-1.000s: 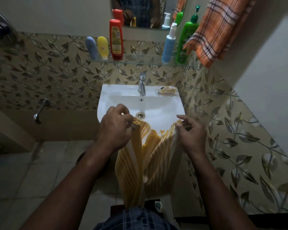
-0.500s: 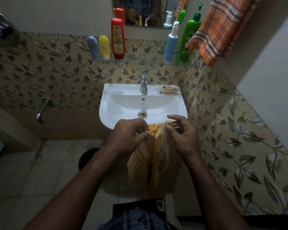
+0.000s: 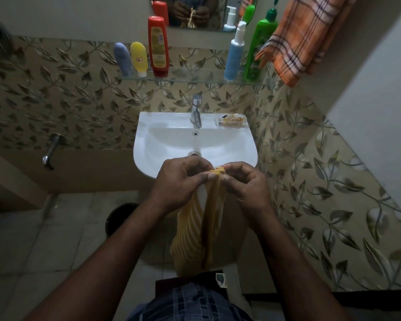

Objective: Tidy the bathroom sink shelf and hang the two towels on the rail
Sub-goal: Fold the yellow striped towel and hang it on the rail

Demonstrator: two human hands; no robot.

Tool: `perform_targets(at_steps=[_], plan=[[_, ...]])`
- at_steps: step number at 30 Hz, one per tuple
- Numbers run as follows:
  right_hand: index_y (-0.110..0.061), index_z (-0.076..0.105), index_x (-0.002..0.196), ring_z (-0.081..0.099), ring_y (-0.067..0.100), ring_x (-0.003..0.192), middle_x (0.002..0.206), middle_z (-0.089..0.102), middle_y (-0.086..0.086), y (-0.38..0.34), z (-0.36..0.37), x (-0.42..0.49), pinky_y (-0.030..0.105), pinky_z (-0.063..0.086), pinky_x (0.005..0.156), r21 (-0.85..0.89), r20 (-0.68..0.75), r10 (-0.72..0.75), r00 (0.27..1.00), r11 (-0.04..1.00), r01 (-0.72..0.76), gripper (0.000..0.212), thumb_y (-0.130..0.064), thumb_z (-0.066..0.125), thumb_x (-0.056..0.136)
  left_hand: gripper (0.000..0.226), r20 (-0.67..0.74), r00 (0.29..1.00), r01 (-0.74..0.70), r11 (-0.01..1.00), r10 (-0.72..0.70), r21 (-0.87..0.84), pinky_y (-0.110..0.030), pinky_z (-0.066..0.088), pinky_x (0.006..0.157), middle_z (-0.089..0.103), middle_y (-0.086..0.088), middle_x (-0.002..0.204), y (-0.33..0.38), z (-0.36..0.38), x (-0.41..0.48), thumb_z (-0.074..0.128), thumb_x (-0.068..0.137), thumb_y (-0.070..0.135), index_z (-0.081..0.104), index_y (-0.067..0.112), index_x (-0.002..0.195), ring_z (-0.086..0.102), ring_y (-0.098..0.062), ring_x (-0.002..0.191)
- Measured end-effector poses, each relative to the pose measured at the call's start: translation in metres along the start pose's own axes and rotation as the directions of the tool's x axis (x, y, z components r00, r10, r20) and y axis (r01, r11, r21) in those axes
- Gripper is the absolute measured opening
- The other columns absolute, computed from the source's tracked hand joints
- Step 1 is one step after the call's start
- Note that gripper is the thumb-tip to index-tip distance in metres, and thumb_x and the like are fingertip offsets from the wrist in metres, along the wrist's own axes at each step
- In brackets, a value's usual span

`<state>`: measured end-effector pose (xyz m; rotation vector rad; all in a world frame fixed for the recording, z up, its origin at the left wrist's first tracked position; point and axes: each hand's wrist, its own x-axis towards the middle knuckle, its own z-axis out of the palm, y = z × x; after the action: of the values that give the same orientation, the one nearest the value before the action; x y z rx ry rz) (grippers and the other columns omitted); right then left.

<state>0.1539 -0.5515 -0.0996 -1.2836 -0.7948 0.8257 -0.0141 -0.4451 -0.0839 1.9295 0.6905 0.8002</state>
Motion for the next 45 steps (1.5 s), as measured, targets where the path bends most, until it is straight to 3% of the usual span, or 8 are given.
perform_targets(at_steps=[5, 15, 20, 26, 30, 35, 38, 45], plan=[[0.004, 0.071, 0.097, 0.073, 0.034, 0.097, 0.1, 0.077, 0.025, -0.003, 0.003, 0.001, 0.051, 0.058, 0.093, 0.065, -0.012, 0.024, 1.0, 0.998, -0.023, 0.011, 0.009, 0.075, 0.088, 0.003, -0.041, 0.999, 0.019, 1.0, -0.02, -0.011, -0.035, 0.06, 0.072, 0.076, 0.012, 0.083, 0.0, 0.002, 0.003, 0.077, 0.087, 0.036, 0.077, 0.034, 0.09, 0.073, -0.011, 0.08], [0.005, 0.073, 0.099, 0.074, 0.033, 0.096, 0.098, 0.078, 0.02, -0.01, 0.007, 0.006, 0.05, 0.056, 0.096, 0.118, 0.034, 0.078, 0.996, 0.99, -0.081, 0.02, -0.003, 0.079, 0.083, 0.009, -0.075, 0.997, 0.02, 0.998, -0.024, -0.053, -0.048, 0.063, 0.072, 0.075, 0.008, 0.083, -0.003, 0.0, 0.006, 0.079, 0.088, 0.035, 0.076, 0.029, 0.092, 0.073, -0.018, 0.08], [0.003, 0.075, 0.102, 0.073, 0.037, 0.097, 0.102, 0.077, 0.025, -0.012, 0.007, 0.01, 0.054, 0.056, 0.096, 0.09, 0.058, 0.077, 0.995, 0.993, -0.082, 0.029, -0.015, 0.083, 0.081, 0.008, -0.079, 0.997, 0.011, 1.0, -0.013, -0.025, -0.036, 0.061, 0.07, 0.075, 0.011, 0.083, -0.003, -0.004, 0.007, 0.081, 0.09, 0.029, 0.076, 0.027, 0.096, 0.073, -0.011, 0.077], [0.003, 0.073, 0.095, 0.074, 0.029, 0.089, 0.092, 0.077, 0.019, -0.017, 0.01, 0.014, 0.035, 0.062, 0.082, 0.082, 0.065, 0.038, 0.997, 0.996, -0.043, 0.02, -0.007, 0.08, 0.08, 0.003, -0.025, 1.0, -0.017, 0.999, 0.017, 0.031, -0.032, 0.059, 0.073, 0.072, 0.012, 0.084, 0.0, -0.006, 0.009, 0.075, 0.094, 0.028, 0.073, 0.027, 0.096, 0.07, -0.011, 0.08], [0.007, 0.073, 0.098, 0.076, 0.03, 0.09, 0.094, 0.078, 0.022, -0.02, 0.007, 0.018, 0.039, 0.063, 0.083, -0.09, 0.081, -0.026, 0.996, 0.995, 0.033, 0.01, 0.003, 0.076, 0.089, 0.003, 0.017, 0.999, -0.036, 0.992, 0.035, 0.119, -0.03, 0.054, 0.071, 0.069, 0.012, 0.083, 0.003, -0.009, 0.012, 0.071, 0.097, 0.026, 0.07, 0.026, 0.095, 0.066, -0.01, 0.079], [-0.005, 0.077, 0.098, 0.079, 0.028, 0.091, 0.094, 0.081, 0.009, -0.027, 0.003, 0.022, 0.047, 0.065, 0.082, -0.296, 0.135, -0.1, 0.986, 0.945, 0.137, 0.009, -0.008, 0.081, 0.09, 0.005, -0.014, 0.999, -0.035, 0.981, 0.039, 0.192, -0.024, 0.046, 0.067, 0.063, 0.017, 0.08, 0.005, -0.008, 0.016, 0.07, 0.098, 0.023, 0.067, 0.025, 0.094, 0.061, -0.007, 0.075], [-0.008, 0.078, 0.096, 0.078, 0.03, 0.09, 0.093, 0.08, 0.01, -0.023, 0.007, 0.021, 0.055, 0.064, 0.081, -0.273, 0.074, -0.123, 0.99, 0.952, 0.139, 0.008, -0.009, 0.081, 0.089, 0.005, -0.103, 0.995, 0.0, 0.988, 0.016, 0.152, -0.009, 0.041, 0.063, 0.067, 0.015, 0.081, 0.006, -0.004, 0.013, 0.073, 0.097, 0.021, 0.069, 0.024, 0.095, 0.064, -0.004, 0.075], [0.003, 0.075, 0.094, 0.077, 0.041, 0.091, 0.091, 0.079, 0.019, -0.015, 0.014, 0.016, 0.058, 0.062, 0.084, -0.119, -0.035, -0.055, 0.998, 0.992, 0.05, 0.008, 0.001, 0.08, 0.088, 0.003, -0.088, 0.996, 0.04, 0.996, -0.034, 0.076, -0.009, 0.046, 0.066, 0.072, 0.014, 0.086, 0.002, -0.003, 0.009, 0.075, 0.097, 0.025, 0.074, 0.024, 0.1, 0.068, -0.003, 0.081]])
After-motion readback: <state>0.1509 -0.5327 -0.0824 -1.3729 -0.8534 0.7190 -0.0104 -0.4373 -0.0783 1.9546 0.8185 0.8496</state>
